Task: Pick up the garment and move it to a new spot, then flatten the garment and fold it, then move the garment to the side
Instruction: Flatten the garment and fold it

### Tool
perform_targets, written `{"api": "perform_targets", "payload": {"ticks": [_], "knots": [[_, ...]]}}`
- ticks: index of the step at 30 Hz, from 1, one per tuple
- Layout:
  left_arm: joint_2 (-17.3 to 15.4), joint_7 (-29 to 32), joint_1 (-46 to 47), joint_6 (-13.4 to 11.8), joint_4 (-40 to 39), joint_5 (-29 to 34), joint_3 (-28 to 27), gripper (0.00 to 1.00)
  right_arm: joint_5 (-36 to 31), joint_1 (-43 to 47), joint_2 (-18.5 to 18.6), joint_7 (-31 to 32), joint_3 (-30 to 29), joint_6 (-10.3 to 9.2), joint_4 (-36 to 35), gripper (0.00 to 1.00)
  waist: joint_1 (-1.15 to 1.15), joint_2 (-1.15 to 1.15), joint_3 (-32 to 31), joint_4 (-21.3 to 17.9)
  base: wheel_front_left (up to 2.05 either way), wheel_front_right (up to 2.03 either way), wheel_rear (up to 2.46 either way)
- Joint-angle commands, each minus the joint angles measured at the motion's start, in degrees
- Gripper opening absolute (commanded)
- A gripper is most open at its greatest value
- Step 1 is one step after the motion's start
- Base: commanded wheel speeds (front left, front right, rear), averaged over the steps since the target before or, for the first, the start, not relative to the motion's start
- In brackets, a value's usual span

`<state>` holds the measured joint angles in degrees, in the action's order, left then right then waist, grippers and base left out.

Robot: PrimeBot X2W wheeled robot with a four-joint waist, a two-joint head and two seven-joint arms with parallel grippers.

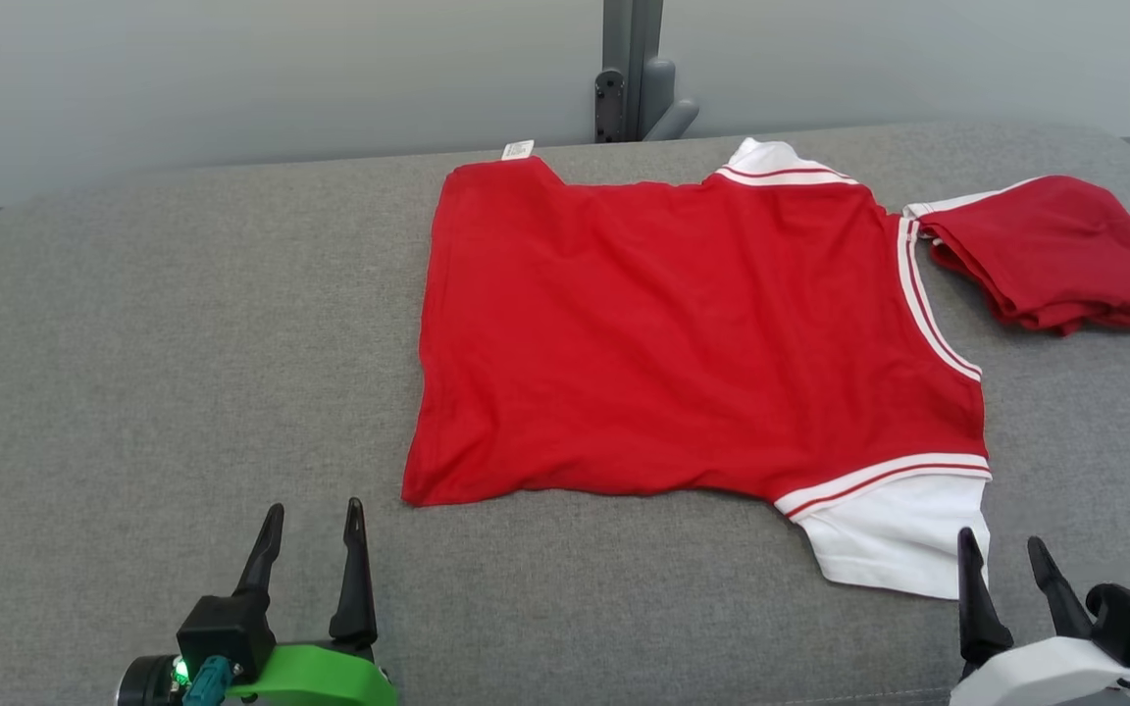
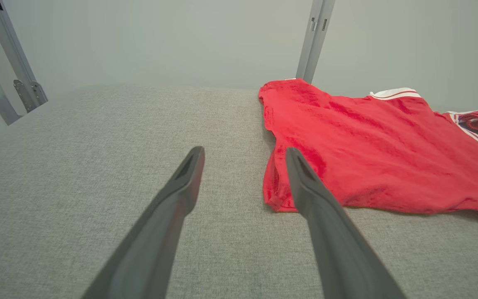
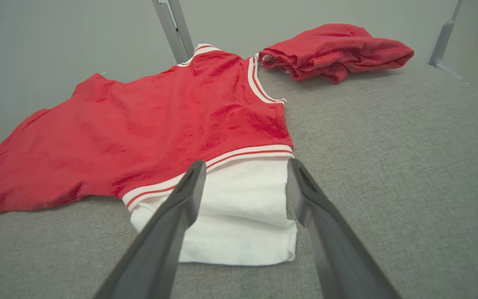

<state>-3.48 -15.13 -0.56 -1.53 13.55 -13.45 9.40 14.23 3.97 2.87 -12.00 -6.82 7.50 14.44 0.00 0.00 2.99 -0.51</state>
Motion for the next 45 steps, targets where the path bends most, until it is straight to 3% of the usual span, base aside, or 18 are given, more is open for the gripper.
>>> {"api": "perform_targets", "payload": {"ticks": [1, 9, 26, 27, 28, 30, 31, 36, 45], "knots": [[-0.1, 0.0, 1.2, 0.3, 0.0, 0.7, -0.4, 1.00, 1.7, 1.1, 0.1, 0.7, -0.6, -0.03, 1.0, 1.00, 0.00, 0.00, 1.2, -0.5, 0.00, 0.00, 0.00], [0.1, 0.0, 2.1, 0.5, 0.5, 1.3, -1.0, 1.00, 2.2, -1.0, 0.1, 4.0, -1.3, -0.03, 7.0, 1.00, 0.00, 0.00, 2.8, -1.4, 0.00, 0.00, 0.00], [0.4, 0.0, 3.7, 0.9, 1.7, 2.0, -1.2, 1.00, 7.1, -11.0, 0.0, 3.4, -0.1, -0.06, 24.2, 1.00, 0.00, 0.00, 4.4, 0.0, 0.00, 0.00, 0.00], [0.4, 0.0, 3.7, 0.8, 1.6, 2.0, -1.4, 1.00, 7.7, -11.3, 0.0, 3.2, 0.1, -0.06, 25.0, 0.70, 0.00, 0.00, 4.4, -0.1, 0.00, 0.00, 0.00], [0.4, 0.0, 3.6, 0.8, 1.6, 2.0, -1.4, 1.00, 8.2, -11.5, -0.1, 3.0, 0.4, -0.06, 25.6, 0.47, 0.00, 0.00, 4.4, -0.2, 0.00, 0.00, 0.00], [0.4, 0.0, 3.5, 0.7, 1.6, 1.9, -1.6, 1.00, 8.9, -11.8, -0.2, 2.6, 0.8, -0.05, 26.4, 0.12, 0.00, 0.00, 4.5, -0.6, 0.00, 0.00, 0.00], [0.4, 0.0, 3.5, 0.8, 1.7, 1.9, -1.7, 1.00, 9.2, -11.9, -0.3, 2.3, 1.0, -0.06, 26.7, 0.00, 0.00, 0.00, 4.5, -0.9, 0.00, 0.00, 0.00], [0.4, 0.0, 3.4, 1.1, 2.1, 1.6, -1.7, 1.00, 13.2, -11.8, -0.2, 1.6, 4.1, -0.01, 23.8, 0.00, 0.00, 0.00, 4.5, -2.3, 0.00, 0.00, 0.00], [0.5, 0.5, 3.3, 3.0, 5.8, -2.2, 0.1, 1.00, 19.0, -7.7, 3.1, 2.7, 7.1, -0.02, 11.7, 0.00, 0.00, 0.00, 4.2, -4.7, 0.00, 0.00, 0.00]]}}
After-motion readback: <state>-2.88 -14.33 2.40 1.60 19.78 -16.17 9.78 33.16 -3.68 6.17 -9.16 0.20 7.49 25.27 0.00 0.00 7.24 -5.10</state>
